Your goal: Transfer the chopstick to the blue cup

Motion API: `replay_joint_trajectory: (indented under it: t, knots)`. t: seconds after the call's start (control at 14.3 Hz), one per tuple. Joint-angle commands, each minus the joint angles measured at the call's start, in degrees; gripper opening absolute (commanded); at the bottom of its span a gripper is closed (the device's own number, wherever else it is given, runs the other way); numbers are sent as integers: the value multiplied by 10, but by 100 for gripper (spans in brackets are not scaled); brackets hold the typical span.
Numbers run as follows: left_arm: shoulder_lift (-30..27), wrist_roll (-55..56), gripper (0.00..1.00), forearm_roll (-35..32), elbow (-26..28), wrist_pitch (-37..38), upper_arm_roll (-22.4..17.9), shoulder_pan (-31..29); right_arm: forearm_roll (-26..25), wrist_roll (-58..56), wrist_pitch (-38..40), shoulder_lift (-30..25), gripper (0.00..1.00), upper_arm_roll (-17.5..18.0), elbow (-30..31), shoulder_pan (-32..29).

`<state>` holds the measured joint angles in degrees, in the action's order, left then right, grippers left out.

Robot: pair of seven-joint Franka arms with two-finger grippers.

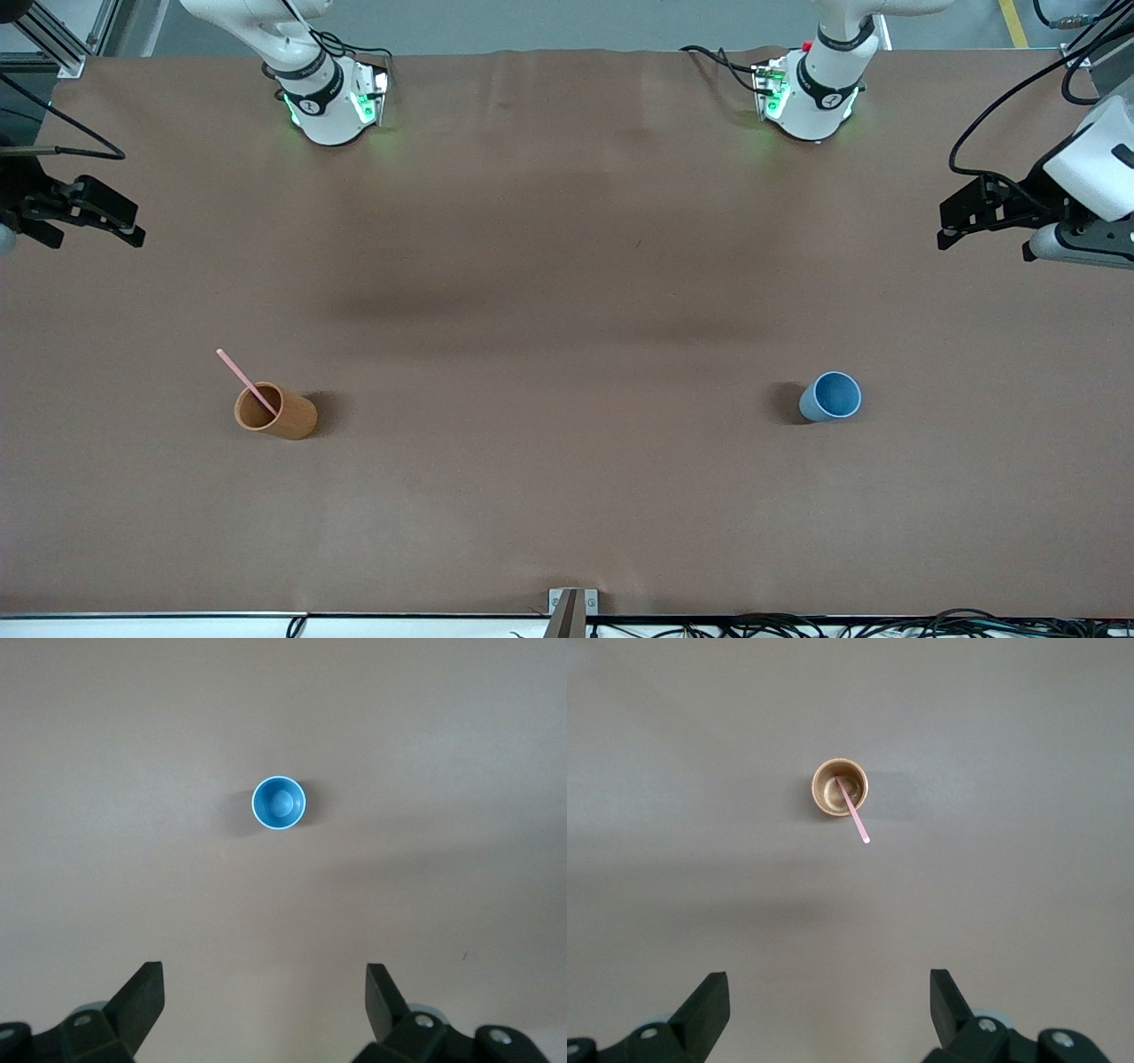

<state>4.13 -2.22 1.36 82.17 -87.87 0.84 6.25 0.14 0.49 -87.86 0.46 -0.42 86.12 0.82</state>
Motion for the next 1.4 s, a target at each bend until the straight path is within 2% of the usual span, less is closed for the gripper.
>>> replay_joint_trajectory:
  t: [0.0, 0.35, 0.49, 0.63, 0.91, 1.12, 1.33]
  knots:
    - [0, -3, 100, 7, -9, 10, -3, 3, -1, -8, -3, -8, 100, 2, 7, -6]
    - [4, -1, 100, 3, -8, 10, -4, 3, 4, -8, -2, -8, 100, 2, 7, -6]
    - [23, -3, 100, 8, -8, 4, -5, -3, 5, -7, -3, -8, 99, 2, 7, -6]
    - [59, -9, 100, 8, -3, -43, -8, -4, 8, -7, -5, -8, 99, 2, 5, -7]
    - [149, -35, 100, 8, 50, -170, -9, -18, 28, -9, -18, 0, 100, 1, 14, -27]
    - [192, -37, 100, 7, 104, -277, -9, -23, 35, -13, -112, 2, 100, 2, 76, -38]
    - [245, -37, 100, 7, 113, -341, -9, -19, 36, -32, -237, 2, 99, 2, 173, -42]
